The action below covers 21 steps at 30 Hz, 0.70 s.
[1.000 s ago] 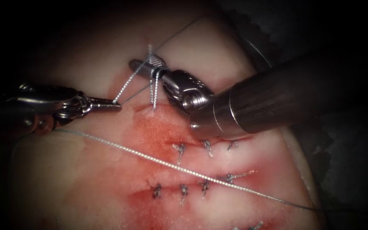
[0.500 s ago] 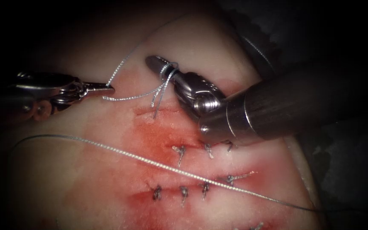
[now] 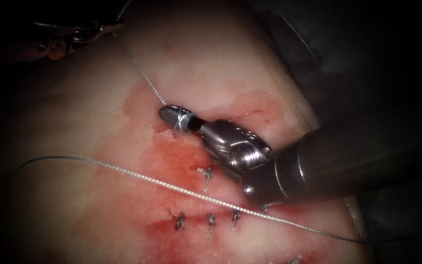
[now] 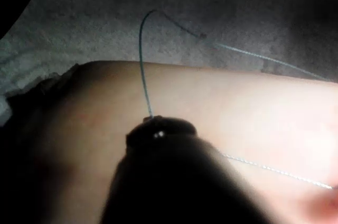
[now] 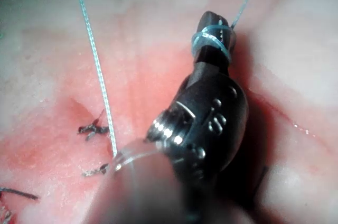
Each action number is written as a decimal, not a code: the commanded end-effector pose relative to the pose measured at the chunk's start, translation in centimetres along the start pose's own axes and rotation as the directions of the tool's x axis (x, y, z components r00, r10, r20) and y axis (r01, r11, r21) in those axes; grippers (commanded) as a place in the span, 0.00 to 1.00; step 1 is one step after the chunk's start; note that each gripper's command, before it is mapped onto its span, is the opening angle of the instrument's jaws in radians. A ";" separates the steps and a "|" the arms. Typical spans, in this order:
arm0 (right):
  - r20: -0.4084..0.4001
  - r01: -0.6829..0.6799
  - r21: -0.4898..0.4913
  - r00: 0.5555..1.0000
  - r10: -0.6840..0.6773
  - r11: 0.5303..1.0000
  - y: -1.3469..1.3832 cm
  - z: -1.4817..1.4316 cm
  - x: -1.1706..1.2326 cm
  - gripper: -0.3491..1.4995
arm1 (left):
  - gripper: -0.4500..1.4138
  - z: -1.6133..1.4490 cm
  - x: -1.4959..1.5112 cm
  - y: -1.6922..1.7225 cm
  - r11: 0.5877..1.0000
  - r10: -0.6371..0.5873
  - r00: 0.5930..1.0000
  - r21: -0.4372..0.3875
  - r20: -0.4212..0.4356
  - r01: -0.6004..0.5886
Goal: Wound Closure
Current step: Tighten the knot by pulling down with the right gripper and up with the left gripper
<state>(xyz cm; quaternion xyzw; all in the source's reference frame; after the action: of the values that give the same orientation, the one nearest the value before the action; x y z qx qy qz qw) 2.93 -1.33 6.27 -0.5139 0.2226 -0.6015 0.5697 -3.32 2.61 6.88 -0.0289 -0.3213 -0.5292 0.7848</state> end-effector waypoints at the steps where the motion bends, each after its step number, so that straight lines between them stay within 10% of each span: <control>1: -0.024 0.004 -0.019 1.000 -0.005 1.000 -0.02 0.04 0.16 0.00 | 0.00 0.32 -0.33 0.09 0.993 0.120 0.991 -0.023 0.056 -0.119; 14: -0.130 0.049 -0.150 0.989 -0.069 0.987 0.21 -0.33 0.28 0.00 | 0.00 1.08 -0.77 0.05 0.854 0.482 0.876 -0.208 -0.026 -0.477; 21: -0.196 0.059 -0.180 0.976 -0.094 0.982 0.29 -0.46 0.44 0.00 | 0.00 1.59 -0.88 -0.31 0.697 0.658 0.743 -0.269 -0.128 -0.664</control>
<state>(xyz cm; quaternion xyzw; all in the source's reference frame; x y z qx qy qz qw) 2.67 -1.89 5.95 -0.5056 0.3118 -0.6515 0.4719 -4.53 3.70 7.57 -0.2590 -0.1885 -0.2425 0.9158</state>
